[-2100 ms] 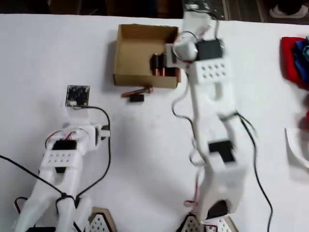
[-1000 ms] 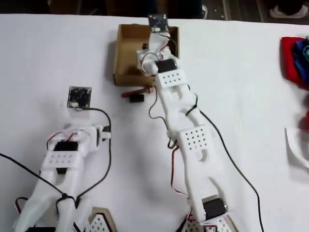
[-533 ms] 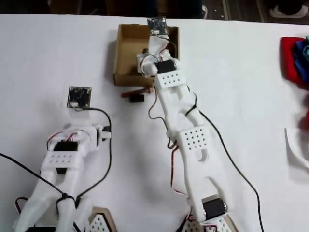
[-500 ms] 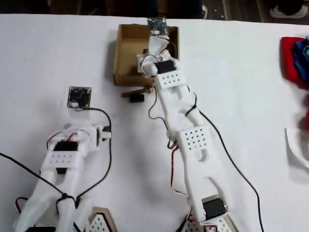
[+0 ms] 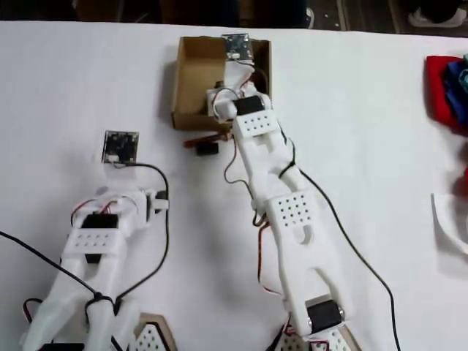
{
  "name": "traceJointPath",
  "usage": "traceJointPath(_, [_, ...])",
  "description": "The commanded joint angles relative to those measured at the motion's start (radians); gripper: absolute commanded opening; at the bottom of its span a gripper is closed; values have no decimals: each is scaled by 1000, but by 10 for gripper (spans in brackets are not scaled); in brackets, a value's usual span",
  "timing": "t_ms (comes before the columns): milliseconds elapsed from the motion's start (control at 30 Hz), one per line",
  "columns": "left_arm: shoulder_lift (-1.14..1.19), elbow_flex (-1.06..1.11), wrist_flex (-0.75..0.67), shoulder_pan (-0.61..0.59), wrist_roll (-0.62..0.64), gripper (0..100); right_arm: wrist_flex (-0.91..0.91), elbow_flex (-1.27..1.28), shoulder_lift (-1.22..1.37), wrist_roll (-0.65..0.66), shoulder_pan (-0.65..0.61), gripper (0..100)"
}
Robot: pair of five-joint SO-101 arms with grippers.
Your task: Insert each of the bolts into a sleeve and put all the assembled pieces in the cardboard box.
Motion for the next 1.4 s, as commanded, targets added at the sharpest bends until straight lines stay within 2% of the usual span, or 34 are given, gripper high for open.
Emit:
traceJointPath(0, [0,-2,-18,9,-3,260,-18,-17,-16,-9,-4,20])
traceJointPath(200, [0,-2,-18,9,-3,260,-18,-17,-18,-5,-4,29])
traceJointPath(367, [0,-1,-18,9,-3,260,-10,-17,-18,-6,-5,150])
traceJointPath(633, [0,-1,-18,9,-3,260,15,-126,-88,-2,1,113])
traceJointPath(867, [0,-1,-18,9,-3,260,228,-374,-236,-2,33,113])
traceJointPath(1200, [0,-2,-18,9,-3,260,570,-434,-251,-9,22,113])
traceJointPath(1367, [0,-2,-18,9,-3,260,826,-433,-298,-6,7,113])
